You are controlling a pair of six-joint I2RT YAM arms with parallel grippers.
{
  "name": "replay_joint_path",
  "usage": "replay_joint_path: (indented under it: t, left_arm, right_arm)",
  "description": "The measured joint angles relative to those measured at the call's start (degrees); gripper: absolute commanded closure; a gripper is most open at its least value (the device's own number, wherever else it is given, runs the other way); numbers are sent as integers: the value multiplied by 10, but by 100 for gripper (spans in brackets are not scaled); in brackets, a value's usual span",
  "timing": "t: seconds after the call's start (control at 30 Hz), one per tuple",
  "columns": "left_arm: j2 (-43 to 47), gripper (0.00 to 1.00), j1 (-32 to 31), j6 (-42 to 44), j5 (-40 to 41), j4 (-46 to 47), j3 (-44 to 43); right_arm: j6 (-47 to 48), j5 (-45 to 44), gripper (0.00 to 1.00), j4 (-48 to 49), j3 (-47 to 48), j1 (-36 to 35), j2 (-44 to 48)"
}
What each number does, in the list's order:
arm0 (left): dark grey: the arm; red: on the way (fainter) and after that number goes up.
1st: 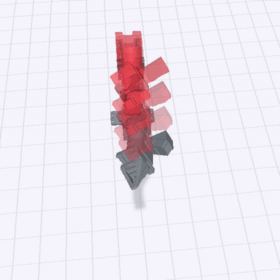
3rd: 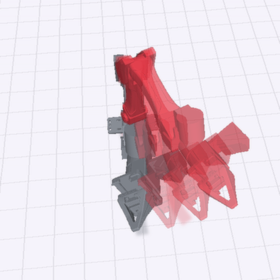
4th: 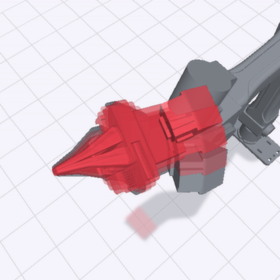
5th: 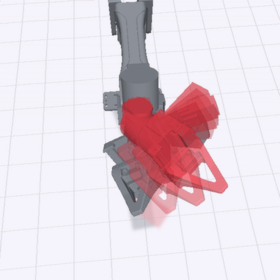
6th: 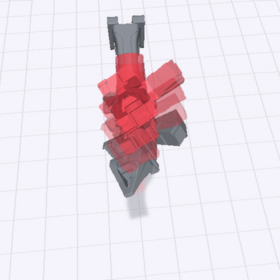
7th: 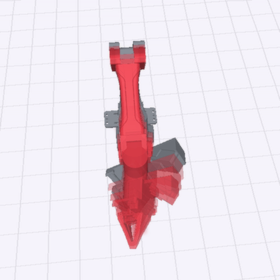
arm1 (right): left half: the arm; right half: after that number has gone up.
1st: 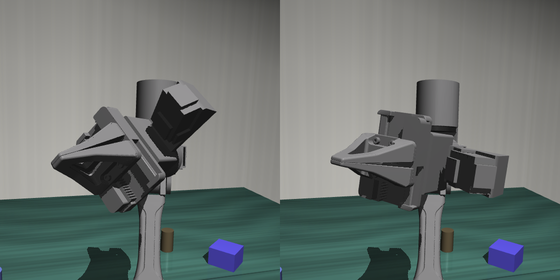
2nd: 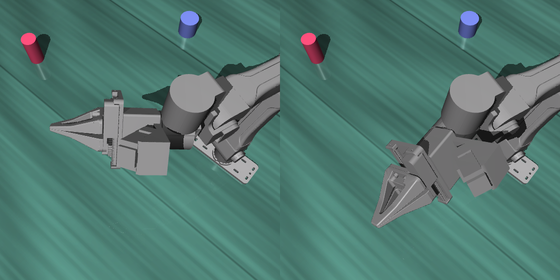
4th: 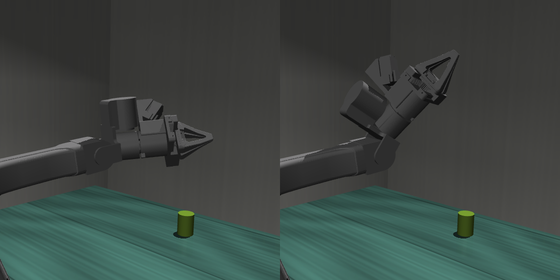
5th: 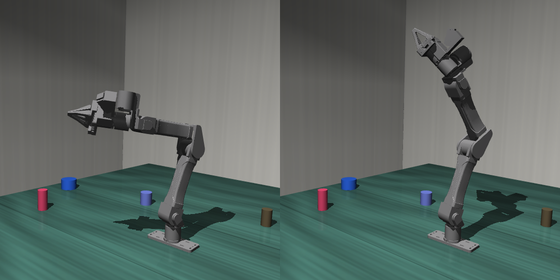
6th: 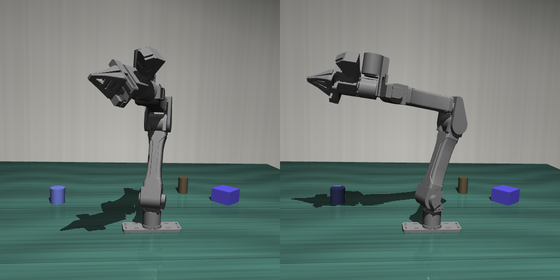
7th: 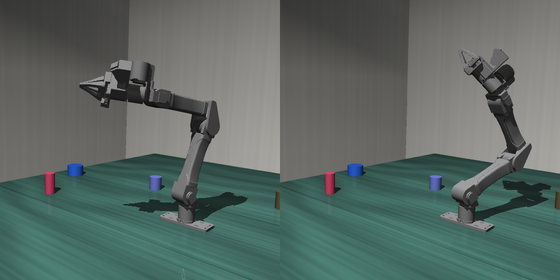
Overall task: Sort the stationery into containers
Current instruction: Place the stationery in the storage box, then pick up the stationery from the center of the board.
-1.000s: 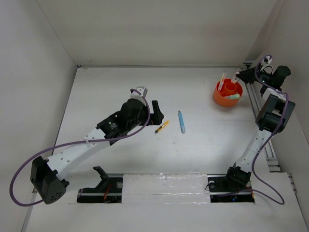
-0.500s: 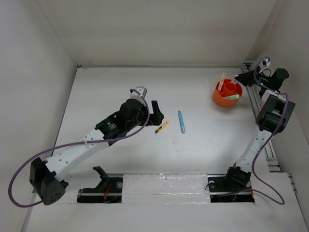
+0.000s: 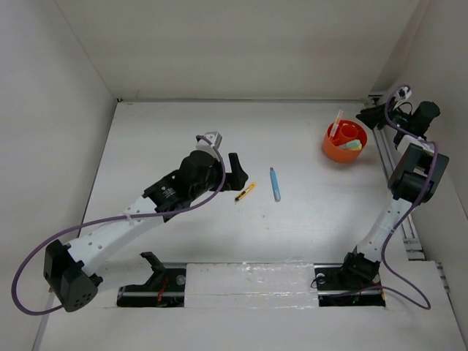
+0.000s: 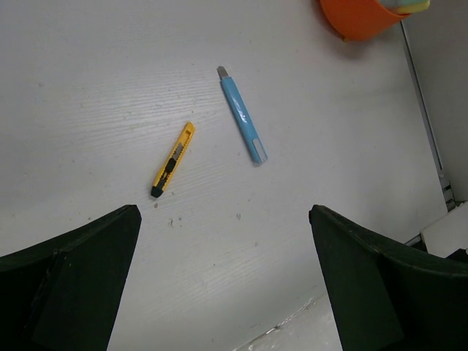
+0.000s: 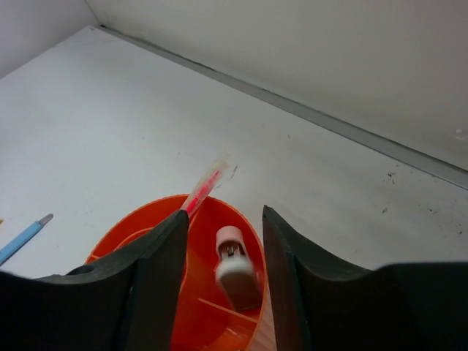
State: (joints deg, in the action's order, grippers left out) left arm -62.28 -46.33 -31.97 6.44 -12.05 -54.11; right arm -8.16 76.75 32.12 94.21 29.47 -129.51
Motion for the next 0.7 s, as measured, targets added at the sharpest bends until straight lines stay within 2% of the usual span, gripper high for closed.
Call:
replay_joint_path:
  t: [0.13, 0.23, 0.27, 0.53, 0.7]
  left_arm:
    - [0, 0, 0, 0, 0, 1, 1]
    - [0, 0, 0, 0, 0, 1, 1]
    - [0, 0, 0, 0, 0, 1, 1]
    - [-2, 0, 0, -4, 8, 2, 2]
    - [-25, 0, 0, -16, 33, -7, 2]
  right_arm:
    - [4, 0, 33, 0, -2, -1, 7]
    - [6, -2, 18, 0, -5, -3, 12]
    - [7, -4, 0, 0, -7, -4, 14]
    - [12, -74, 0, -13, -17, -35, 77]
    - [43, -151, 0, -42, -70, -90, 154]
